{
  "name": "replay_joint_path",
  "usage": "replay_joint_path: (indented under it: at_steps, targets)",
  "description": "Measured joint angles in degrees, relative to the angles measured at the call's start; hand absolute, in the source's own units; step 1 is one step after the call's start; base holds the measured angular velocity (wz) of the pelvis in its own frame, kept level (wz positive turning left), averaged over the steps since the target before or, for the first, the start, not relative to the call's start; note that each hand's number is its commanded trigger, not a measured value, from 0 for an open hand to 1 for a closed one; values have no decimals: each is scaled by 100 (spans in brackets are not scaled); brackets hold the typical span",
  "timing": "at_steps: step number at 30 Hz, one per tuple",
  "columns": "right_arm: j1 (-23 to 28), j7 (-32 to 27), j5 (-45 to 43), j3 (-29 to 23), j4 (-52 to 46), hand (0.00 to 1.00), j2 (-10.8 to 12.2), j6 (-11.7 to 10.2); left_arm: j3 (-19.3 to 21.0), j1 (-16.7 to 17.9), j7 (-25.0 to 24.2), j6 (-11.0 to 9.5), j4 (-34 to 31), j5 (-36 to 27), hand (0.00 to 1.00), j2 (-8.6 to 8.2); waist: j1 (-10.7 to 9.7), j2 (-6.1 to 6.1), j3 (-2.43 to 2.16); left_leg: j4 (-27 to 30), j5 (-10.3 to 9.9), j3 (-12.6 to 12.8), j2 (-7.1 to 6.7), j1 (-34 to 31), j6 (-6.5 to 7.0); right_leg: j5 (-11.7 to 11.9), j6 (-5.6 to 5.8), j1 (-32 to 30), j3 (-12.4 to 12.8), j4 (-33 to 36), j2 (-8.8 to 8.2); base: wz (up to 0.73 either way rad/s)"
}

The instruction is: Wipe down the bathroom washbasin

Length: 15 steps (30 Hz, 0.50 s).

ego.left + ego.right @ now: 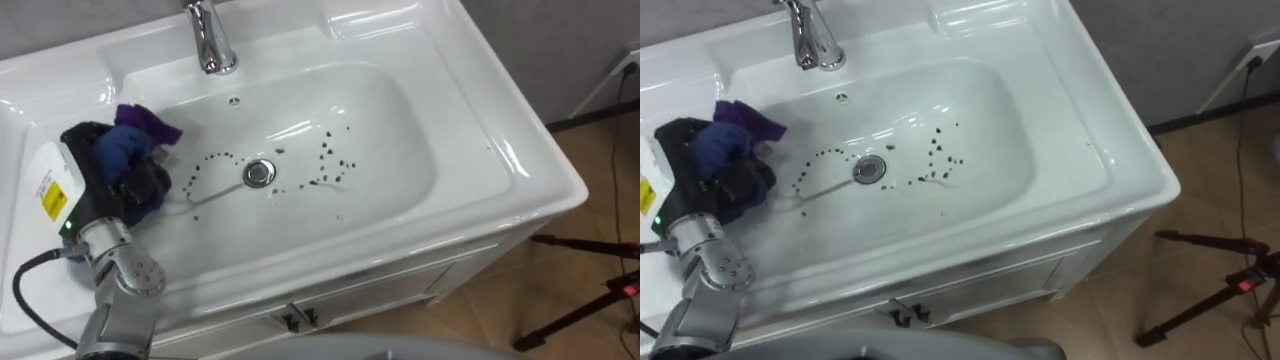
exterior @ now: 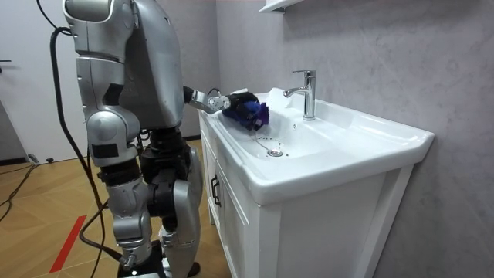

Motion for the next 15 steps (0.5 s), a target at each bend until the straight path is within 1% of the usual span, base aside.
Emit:
replay_joint_path:
  at_steps: [5, 6, 7, 11, 15]
  targets:
    - [-31, 126, 4, 5, -9, 0, -6, 11, -16, -23, -219, 46, 95, -7, 100, 11, -4, -27, 8, -1, 0, 18, -3, 81, 0, 0, 0, 67, 1, -3, -3, -2]
    - [-37, 152, -4, 5, -12, 0, -10, 62, -19, -25, -259, 62, 161, -7, 100, 10, -4, -40, -4, -1, 0, 24, -3, 97, 0, 0, 0, 79, 6, -2, -2, -4]
    - [-47, 155, -4, 3, -31, 0, -16, 114, -19, -23, -307, 85, 209, -4, 100, 10, 2, -20, -22, -1, 0, 32, -2, 104, 0, 0, 0, 78, 22, -3, 0, -6]
    - [-60, 152, -7, 2, -77, 0, -23, 154, -20, -19, -350, 154, 233, 3, 100, 10, 0, 4, -28, -1, 0, 33, 4, 107, 0, 0, 0, 76, 24, -5, 6, -1]
    - [-57, 142, -6, 1, -93, 0, -34, 236, -19, -147, -421, 235, 590, 61, 100, 15, -3, 21, -35, -25, 0, 48, 7, 160, 0, 0, 0, 104, 44, -3, 10, -3]
